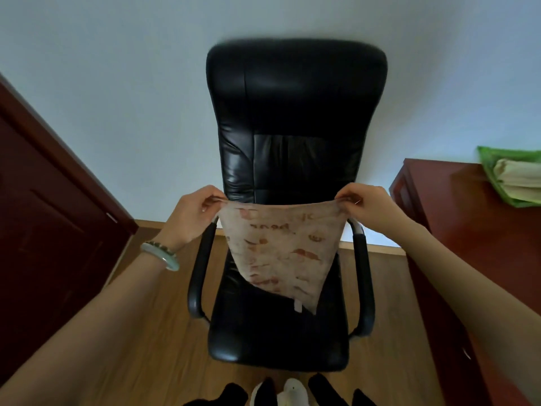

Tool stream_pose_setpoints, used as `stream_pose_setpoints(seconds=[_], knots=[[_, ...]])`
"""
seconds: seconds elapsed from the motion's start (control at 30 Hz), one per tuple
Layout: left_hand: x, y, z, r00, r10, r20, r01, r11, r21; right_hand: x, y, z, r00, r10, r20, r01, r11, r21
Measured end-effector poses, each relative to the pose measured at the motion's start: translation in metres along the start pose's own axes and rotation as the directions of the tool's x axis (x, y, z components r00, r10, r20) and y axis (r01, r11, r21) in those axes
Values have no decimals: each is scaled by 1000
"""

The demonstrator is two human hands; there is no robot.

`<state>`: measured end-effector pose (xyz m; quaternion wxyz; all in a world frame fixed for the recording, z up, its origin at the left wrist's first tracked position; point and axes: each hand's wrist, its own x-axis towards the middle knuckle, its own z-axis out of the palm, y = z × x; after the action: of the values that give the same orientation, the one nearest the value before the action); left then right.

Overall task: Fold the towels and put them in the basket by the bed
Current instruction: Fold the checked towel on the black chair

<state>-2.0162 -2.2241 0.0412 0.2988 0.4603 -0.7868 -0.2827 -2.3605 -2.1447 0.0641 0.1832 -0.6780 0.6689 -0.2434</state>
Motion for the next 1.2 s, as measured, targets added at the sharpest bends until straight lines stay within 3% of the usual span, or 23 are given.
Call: stream_pose_setpoints(seconds=[0.47, 0.77, 0.87, 1.1, 1.2], knots=[[44, -2, 33, 983, -149, -107, 137, 984, -112, 25, 34, -2, 993, 114, -39, -111, 991, 77], [-17, -35, 74, 944, -312, 103, 322, 941, -101, -15, 62, 49, 962, 223, 159, -240, 967, 92], [-48, -51, 87, 914, -354, 196, 364, 931, -15, -38, 74, 77, 929, 263, 261, -294, 952, 86], [-121, -85, 111, 719, -455, 525, 451, 881, 146, -110, 99, 143, 765, 318, 560, -399, 916, 25], [-146, -99, 119, 548, -481, 684, 470, 854, 224, -140, 104, 163, 656, 320, 683, -452, 892, 16]])
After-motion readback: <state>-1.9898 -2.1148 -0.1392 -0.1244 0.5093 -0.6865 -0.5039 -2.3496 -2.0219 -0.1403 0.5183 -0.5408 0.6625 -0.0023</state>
